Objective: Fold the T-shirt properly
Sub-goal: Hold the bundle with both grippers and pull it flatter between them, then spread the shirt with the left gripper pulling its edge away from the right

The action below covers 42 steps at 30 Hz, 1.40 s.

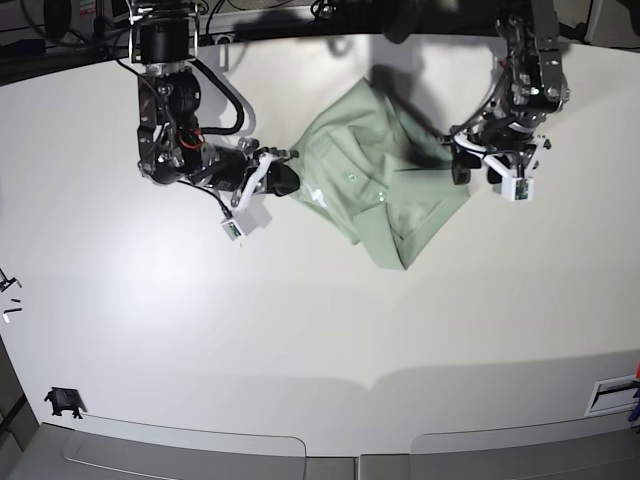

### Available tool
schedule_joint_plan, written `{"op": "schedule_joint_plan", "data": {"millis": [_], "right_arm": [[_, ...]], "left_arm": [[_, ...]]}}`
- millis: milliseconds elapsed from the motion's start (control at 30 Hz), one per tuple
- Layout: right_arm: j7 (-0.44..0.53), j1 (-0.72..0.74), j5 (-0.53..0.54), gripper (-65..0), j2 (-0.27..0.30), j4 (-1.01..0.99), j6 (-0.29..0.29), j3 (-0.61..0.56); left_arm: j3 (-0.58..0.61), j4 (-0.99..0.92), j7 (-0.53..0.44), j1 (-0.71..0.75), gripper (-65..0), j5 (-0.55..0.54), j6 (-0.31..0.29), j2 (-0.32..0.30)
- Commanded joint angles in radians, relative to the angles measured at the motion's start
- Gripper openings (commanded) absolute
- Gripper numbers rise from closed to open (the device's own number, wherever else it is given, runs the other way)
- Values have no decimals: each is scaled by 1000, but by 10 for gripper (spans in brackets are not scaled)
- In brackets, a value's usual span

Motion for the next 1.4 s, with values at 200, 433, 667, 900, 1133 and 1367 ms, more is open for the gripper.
{"op": "schedule_joint_plan", "data": {"millis": [200,433,667,900,1133,1367], "right_arm": [[10,16,14,-650,7,13,6,4],[9,16,14,-650,8,13,6,4],[-3,16,14,-650,8,13,6,4],[-39,16,14,-650,8,13,6,4],[-40,16,14,-650,8,13,6,4],[-21,16,18,-650,8,13,6,4]], "left_arm": [[-16,-214,-14,-67,-289,-225,-50,-3],[-16,-358,47,-148,-289,-354,-164,-3],[-19,-359,63,-150,-537,-365,-206,-11],[-69,-332,60,-159,-650,-367,-206,-79],[-190,-298,100,-158,-650,-426,-208,-90],[-193,-296,124,-158,-650,-447,-236,-92]]}}
